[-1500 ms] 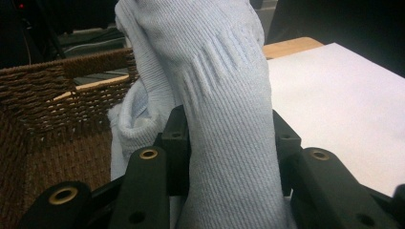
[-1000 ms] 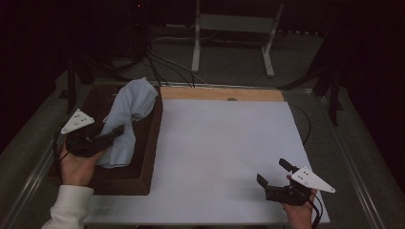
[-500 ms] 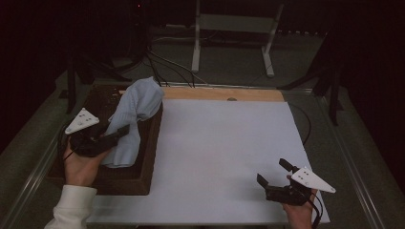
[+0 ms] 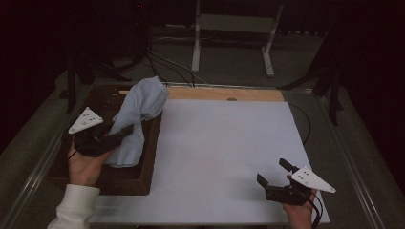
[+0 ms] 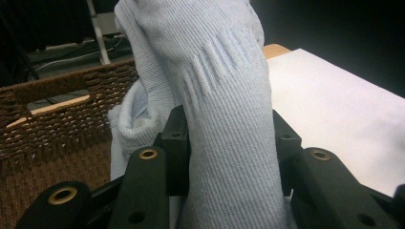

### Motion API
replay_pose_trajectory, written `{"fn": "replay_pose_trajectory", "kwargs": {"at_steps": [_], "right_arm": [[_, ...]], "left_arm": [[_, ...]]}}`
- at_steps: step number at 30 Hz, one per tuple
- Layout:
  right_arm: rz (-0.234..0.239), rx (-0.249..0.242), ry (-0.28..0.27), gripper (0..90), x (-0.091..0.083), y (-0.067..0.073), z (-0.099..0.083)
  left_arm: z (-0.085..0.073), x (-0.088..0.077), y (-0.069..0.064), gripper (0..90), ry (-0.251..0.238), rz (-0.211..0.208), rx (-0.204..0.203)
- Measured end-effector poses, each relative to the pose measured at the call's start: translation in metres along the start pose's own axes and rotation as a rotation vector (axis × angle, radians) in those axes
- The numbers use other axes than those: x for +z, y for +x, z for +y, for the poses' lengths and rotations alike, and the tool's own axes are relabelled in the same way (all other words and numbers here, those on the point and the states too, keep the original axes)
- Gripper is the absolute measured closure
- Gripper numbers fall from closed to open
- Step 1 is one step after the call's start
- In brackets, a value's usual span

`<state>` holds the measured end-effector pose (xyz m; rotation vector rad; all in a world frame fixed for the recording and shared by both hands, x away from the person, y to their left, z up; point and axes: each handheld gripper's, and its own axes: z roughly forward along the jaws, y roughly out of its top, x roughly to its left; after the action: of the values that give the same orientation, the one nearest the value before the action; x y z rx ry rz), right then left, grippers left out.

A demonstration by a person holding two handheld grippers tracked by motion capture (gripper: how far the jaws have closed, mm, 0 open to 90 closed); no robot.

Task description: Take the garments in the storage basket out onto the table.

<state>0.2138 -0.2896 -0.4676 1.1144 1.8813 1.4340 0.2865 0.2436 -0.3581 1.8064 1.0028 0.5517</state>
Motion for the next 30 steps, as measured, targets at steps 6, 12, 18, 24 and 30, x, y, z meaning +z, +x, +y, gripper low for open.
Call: {"fn": "replay_pose_trajectory", "kwargs": {"at_steps": [6, 12, 18, 24, 30], "right_arm": [[0.001, 0.0, 0.0, 0.6, 0.0, 0.0, 0.0], [0.001, 0.0, -0.001, 0.6, 0.0, 0.0, 0.0], [0.0, 0.0, -0.001, 0.6, 0.0, 0.0, 0.0], [0.0, -0.002, -0.001, 0.6, 0.0, 0.0, 0.0], [0.0, -0.001, 0.0, 0.6, -0.001, 0.0, 0.0]], "left_arm": [[0.003, 0.002, -0.004, 61.8, 0.0, -0.006, 0.007], [0.006, 0.005, -0.009, 61.8, -0.001, -0.017, 0.016], [0.008, 0.008, -0.012, 61.8, -0.002, -0.023, 0.019], [0.011, 0.01, -0.016, 61.8, -0.01, -0.041, 0.019], [0.013, 0.013, -0.021, 61.8, -0.016, -0.057, 0.023]]}}
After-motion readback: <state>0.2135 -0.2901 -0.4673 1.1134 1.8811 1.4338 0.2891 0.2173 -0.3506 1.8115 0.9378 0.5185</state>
